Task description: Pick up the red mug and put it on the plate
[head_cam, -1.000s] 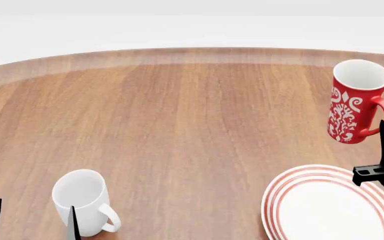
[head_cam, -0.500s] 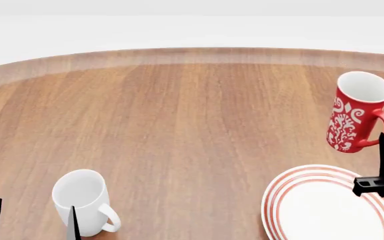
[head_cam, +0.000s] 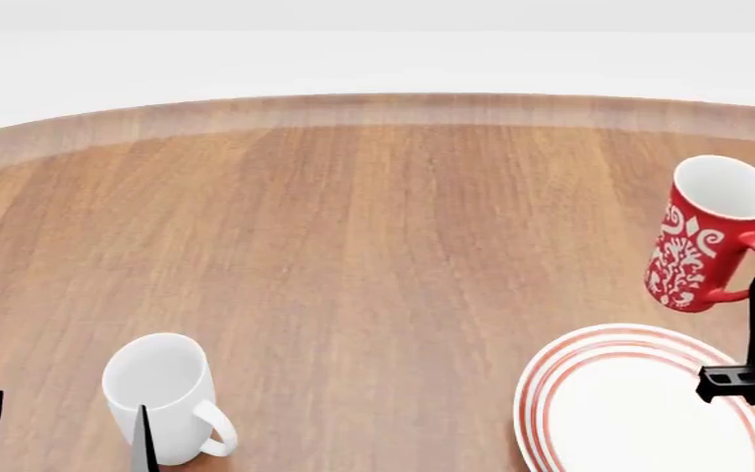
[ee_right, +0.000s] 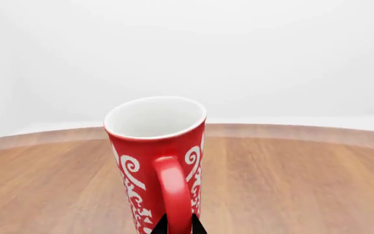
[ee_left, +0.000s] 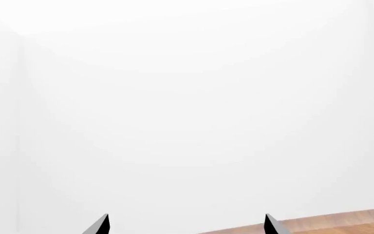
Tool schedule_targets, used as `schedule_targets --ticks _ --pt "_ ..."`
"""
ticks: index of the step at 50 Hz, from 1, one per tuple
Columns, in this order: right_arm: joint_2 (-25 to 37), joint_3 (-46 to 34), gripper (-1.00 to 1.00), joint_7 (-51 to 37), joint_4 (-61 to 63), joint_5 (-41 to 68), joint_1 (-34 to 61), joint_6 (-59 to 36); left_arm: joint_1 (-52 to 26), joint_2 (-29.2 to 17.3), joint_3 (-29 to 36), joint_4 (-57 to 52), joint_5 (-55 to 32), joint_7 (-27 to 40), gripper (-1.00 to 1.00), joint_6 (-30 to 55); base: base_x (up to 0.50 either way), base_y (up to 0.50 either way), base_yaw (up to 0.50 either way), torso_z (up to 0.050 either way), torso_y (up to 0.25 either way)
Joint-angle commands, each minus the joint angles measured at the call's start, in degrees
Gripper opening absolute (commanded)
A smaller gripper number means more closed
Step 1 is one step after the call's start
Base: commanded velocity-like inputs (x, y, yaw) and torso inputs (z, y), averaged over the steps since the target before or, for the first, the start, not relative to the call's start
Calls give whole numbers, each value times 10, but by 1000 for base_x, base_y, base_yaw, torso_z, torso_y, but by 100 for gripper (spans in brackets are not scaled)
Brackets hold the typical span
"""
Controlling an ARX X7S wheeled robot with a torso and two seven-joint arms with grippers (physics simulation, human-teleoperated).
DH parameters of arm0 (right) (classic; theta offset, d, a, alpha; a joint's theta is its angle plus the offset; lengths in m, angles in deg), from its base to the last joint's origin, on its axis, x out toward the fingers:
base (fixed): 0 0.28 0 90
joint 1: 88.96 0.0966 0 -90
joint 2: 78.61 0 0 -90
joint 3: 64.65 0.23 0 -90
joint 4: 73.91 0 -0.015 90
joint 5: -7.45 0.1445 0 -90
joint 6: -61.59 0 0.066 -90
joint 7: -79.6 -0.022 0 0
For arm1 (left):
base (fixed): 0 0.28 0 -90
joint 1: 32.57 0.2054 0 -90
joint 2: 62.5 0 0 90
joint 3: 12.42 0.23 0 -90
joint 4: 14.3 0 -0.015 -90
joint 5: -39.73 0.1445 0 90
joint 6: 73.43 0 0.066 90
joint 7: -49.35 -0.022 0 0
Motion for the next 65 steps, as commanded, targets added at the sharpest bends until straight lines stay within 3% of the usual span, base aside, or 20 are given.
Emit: schedule_targets --ticks 1,38,65 --pt "-4 0 -100 -4 -9 -16 0 8 0 1 1 2 -6 1 100 -4 0 0 0 0 0" --pt "-6 2 -100 -9 -11 -18 -1 7 -5 2 1 14 7 13 100 -28 0 0 0 0 1" --pt "-23 1 -100 -2 -46 -29 -2 22 -7 2 1 19 11 20 100 -37 0 0 0 16 -104"
